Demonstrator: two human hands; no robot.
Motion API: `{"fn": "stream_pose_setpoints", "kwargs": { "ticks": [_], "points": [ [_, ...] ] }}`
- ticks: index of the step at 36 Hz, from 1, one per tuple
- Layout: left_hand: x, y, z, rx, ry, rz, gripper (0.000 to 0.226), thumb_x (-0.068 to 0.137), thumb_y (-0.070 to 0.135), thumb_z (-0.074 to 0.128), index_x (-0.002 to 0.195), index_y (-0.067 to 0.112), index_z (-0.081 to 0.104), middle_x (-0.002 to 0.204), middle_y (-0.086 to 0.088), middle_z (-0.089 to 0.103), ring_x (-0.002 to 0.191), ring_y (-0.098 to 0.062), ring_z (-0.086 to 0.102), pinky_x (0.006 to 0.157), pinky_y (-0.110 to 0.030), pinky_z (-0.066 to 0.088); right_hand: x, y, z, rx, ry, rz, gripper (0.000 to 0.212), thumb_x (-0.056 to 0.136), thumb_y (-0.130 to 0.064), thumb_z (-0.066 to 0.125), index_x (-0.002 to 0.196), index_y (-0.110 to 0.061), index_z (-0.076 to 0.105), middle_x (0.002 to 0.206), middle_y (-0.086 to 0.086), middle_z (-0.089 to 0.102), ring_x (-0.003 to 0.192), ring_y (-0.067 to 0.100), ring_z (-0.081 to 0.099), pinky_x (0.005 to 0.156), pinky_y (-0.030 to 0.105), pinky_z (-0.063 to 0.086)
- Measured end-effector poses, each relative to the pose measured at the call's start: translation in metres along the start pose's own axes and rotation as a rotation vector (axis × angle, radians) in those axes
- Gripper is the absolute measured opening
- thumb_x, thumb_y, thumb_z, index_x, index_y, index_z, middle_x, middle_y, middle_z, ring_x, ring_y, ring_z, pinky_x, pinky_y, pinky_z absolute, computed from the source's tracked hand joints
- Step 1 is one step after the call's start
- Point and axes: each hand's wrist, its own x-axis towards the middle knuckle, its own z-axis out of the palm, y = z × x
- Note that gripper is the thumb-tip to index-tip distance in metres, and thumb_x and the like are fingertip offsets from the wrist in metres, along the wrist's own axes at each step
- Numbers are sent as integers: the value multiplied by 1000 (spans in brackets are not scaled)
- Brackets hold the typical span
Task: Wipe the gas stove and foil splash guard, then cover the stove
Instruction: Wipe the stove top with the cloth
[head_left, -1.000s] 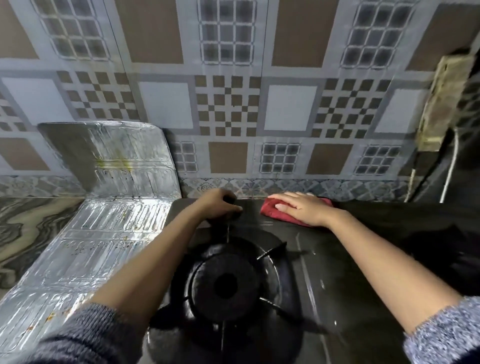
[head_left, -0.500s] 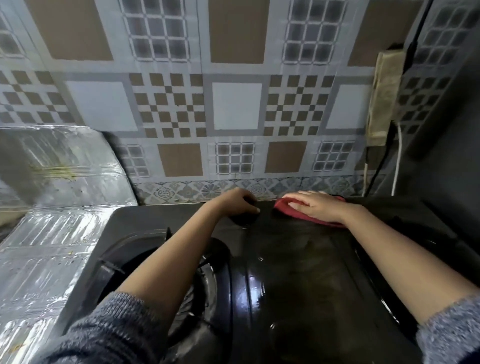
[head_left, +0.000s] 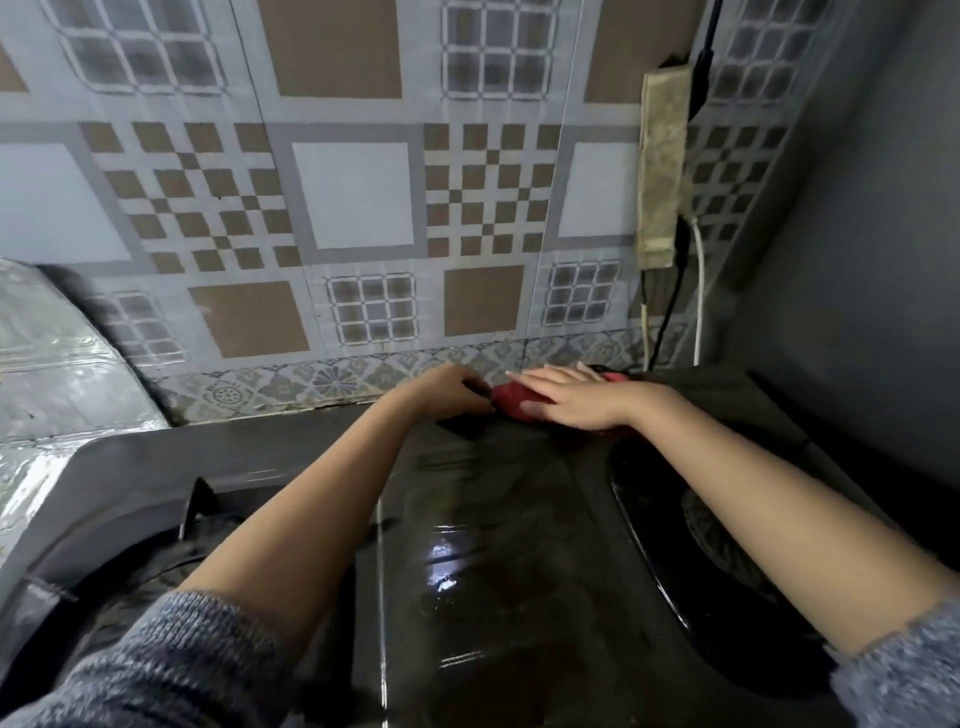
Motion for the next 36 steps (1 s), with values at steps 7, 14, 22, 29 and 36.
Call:
{"fn": "stream_pose_setpoints", "kwargs": {
  "ticks": [7, 14, 22, 29, 36],
  "points": [
    [8, 9, 6, 2, 15, 19, 31, 87, 33, 60, 115, 19, 60, 101, 2, 54, 93, -15, 50, 83, -29, 39, -7, 37, -9, 82, -31, -38, 61, 84, -69, 27, 140, -56, 6, 159, -7, 5, 146, 22, -2, 118, 49, 1],
    [14, 24, 14, -4, 23, 41, 32, 88, 31, 59, 117, 17, 59, 101, 2, 52, 93, -14, 48, 82, -28, 37, -29, 76, -24, 306, -68, 84, 56, 87, -57, 44, 138, -53, 21, 157, -9, 12, 144, 22, 13, 114, 43, 13],
    [25, 42, 17, -1, 30, 45, 27, 89, 23, 59, 112, 11, 63, 116, -8, 61, 99, -17, 53, 83, -26, 38, -59, 135, -21, 442, 53, 154, 57, 84, -43, 60, 134, -51, 35, 157, -7, 10, 145, 18, 9, 115, 35, 10],
    [33, 57, 30, -52, 71, 41, 25, 90, 20, 58, 112, 9, 63, 116, -12, 62, 104, -22, 56, 81, -26, 43, -70, 137, -22, 449, 352, 287, 50, 88, -38, 59, 135, -32, 45, 148, -1, 38, 135, 20, 36, 109, 30, 27],
    [34, 60, 35, -73, 126, 33, 22, 90, 21, 58, 106, 7, 66, 113, -13, 63, 90, -17, 53, 79, -27, 43, -49, 115, -2, 252, 234, 519, 61, 92, -61, 27, 147, -37, 15, 159, 6, 3, 145, 33, -1, 116, 49, 4]
  ]
}}
